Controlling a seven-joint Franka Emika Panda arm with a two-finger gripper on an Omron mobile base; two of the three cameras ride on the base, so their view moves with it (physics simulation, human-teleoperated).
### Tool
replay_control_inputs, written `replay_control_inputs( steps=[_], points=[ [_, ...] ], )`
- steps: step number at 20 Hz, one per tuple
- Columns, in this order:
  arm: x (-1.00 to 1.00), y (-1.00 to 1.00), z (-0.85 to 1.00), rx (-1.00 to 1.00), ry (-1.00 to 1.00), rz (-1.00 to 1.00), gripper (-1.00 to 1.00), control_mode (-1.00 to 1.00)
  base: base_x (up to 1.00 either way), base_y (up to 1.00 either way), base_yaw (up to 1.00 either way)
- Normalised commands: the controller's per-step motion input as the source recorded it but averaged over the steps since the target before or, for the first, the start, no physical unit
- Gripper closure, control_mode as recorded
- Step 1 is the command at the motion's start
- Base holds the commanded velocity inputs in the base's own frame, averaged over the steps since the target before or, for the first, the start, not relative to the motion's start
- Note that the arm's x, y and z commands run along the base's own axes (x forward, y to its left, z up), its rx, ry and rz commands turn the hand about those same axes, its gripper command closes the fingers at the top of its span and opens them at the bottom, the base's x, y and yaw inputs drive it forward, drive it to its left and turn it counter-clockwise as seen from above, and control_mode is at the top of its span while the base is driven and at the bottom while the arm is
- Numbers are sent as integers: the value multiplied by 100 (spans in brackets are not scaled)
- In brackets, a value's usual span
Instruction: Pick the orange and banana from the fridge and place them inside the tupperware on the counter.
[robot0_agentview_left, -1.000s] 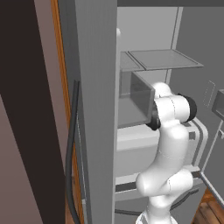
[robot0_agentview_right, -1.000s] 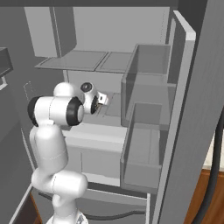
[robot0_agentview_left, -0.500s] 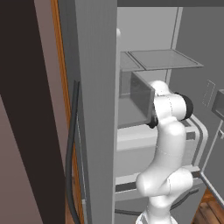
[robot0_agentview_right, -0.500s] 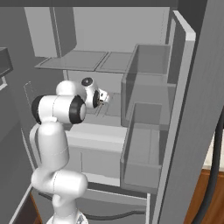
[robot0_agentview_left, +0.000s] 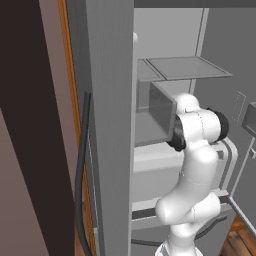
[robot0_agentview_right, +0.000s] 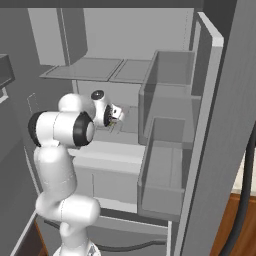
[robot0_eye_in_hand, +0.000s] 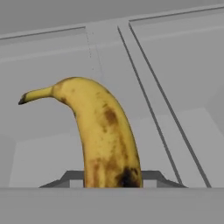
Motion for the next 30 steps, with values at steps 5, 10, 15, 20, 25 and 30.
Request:
replay_control_inputs(
  steps=[5,10,15,20,25,30],
  points=[
    [-100,-12,24,0,0,1,100,-100,0,0,0],
    [-100,-29,92,1,0,8,100,-100,0,0,0],
    [-100,-12,100,0,8,9,100,-100,0,0,0],
    [-100,0,67,0,15,3,100,-100,0,0,0],
    [-98,0,60,0,7,0,100,-100,0,0,0],
    [-76,0,68,0,1,0,100,-100,0,0,0]
  ],
)
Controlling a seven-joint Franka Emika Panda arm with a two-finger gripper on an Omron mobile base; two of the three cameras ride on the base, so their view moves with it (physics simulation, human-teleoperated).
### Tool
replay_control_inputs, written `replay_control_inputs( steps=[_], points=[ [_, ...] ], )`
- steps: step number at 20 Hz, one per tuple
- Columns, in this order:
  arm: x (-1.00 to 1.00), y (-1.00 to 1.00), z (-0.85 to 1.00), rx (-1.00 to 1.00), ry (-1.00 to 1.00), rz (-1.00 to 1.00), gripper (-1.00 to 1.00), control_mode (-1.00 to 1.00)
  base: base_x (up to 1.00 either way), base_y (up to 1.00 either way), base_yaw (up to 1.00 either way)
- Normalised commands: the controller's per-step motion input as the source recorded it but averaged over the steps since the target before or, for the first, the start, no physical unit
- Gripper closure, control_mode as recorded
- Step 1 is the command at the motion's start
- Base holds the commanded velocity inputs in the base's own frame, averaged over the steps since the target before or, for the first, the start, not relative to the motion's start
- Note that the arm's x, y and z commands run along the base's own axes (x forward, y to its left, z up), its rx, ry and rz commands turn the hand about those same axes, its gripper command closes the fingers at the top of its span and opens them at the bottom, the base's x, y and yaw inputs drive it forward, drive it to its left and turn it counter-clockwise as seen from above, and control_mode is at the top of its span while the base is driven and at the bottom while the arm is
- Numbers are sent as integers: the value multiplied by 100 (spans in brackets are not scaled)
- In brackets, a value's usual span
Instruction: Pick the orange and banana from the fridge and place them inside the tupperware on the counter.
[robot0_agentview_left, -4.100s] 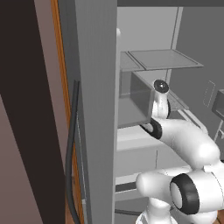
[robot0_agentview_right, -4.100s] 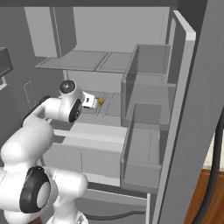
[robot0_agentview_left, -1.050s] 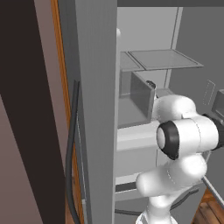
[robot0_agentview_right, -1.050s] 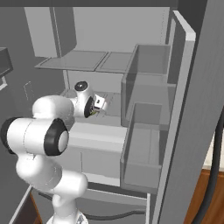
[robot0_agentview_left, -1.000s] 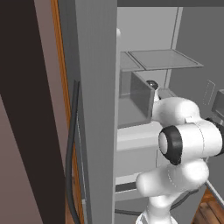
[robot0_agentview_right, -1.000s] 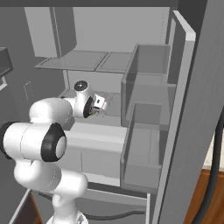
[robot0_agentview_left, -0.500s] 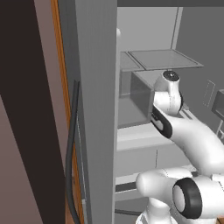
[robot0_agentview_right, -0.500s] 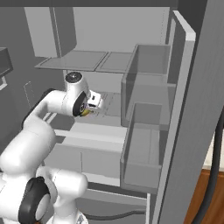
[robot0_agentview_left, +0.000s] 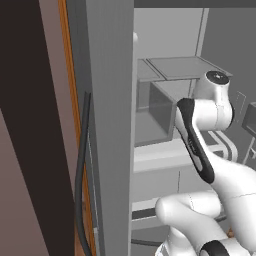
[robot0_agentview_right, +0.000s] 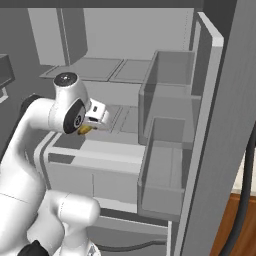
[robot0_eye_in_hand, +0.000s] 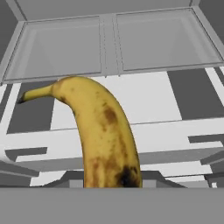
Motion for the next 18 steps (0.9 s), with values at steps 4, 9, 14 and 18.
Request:
replay_control_inputs(
  steps=[4,9,14,18],
  points=[
    [-61,0,62,0,0,0,100,-100,0,0,0],
    [-48,0,49,0,0,0,100,-100,0,0,0],
    [-49,0,16,0,0,0,100,-100,0,0,0],
    [-19,0,0,0,0,0,100,100,-72,0,0]
  ],
)
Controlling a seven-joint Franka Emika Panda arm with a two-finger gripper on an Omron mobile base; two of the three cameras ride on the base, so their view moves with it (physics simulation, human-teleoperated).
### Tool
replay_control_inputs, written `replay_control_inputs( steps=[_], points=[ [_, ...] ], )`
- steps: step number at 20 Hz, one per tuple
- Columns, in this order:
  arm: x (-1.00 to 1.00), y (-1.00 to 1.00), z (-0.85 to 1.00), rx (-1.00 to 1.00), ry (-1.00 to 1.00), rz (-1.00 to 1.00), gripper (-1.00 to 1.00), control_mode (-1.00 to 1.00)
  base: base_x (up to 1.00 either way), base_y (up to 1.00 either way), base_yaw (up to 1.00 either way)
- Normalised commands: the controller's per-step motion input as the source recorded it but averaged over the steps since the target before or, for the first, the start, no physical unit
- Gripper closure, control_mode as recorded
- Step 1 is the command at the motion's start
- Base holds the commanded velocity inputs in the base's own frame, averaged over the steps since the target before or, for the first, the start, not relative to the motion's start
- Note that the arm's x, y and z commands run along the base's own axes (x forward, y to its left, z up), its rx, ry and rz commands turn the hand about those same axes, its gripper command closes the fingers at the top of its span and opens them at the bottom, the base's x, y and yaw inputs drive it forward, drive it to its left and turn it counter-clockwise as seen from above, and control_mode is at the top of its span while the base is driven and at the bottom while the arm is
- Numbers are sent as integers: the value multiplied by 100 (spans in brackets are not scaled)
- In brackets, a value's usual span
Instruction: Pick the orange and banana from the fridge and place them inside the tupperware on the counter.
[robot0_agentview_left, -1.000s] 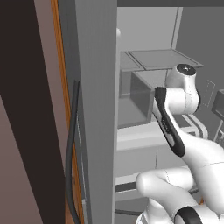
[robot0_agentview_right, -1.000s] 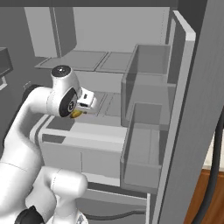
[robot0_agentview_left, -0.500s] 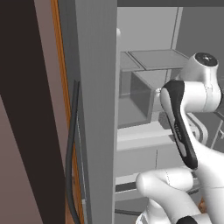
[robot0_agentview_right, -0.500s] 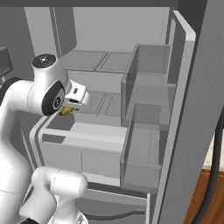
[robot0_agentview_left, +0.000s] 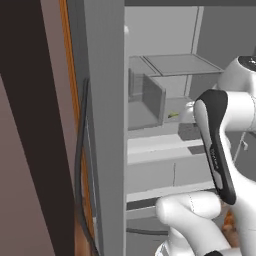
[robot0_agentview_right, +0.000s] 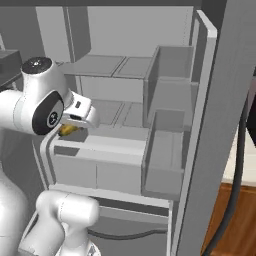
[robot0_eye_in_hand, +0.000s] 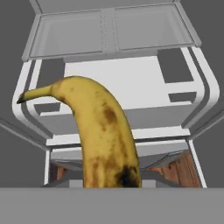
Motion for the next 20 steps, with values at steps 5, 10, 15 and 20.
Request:
replay_control_inputs(
  steps=[5,10,15,20],
  points=[
    [0,0,0,0,0,0,100,100,-100,0,0],
    [0,0,0,0,0,0,100,100,-97,-21,0],
    [0,0,0,0,0,0,100,100,-71,-80,0],
    [0,0,0,0,0,0,100,100,-29,-100,-1]
  ],
)
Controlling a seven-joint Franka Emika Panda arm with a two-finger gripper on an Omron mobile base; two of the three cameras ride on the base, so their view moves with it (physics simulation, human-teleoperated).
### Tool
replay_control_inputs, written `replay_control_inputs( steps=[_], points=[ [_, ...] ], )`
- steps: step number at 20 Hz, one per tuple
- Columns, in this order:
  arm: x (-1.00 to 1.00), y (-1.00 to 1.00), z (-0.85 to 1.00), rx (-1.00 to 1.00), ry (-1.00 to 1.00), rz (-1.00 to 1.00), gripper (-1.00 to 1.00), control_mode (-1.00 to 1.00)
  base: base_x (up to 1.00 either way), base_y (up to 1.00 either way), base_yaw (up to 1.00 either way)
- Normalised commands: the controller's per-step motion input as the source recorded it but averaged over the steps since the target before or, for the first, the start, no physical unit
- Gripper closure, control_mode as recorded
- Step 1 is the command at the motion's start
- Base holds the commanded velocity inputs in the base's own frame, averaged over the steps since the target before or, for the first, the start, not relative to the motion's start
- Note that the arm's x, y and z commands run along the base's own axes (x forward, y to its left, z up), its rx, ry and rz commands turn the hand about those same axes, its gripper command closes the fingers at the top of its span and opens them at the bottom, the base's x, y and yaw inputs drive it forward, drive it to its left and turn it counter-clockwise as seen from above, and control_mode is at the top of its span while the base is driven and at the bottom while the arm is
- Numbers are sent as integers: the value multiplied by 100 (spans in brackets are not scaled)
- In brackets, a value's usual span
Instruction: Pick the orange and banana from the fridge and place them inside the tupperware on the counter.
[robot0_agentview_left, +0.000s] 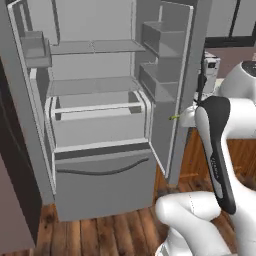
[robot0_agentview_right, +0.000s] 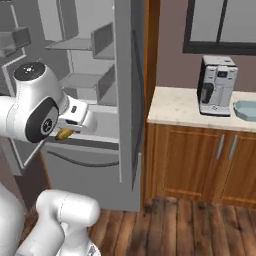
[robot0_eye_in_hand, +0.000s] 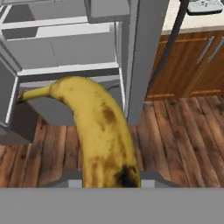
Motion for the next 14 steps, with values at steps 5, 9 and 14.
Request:
replay_control_inputs(
  steps=[5,9,14],
  points=[
    [0,0,0,0,0,0,100,100,-5,-100,0],
    [0,0,0,0,0,0,100,100,0,-100,0],
    [0,0,0,0,0,0,100,100,0,-96,0]
  ],
)
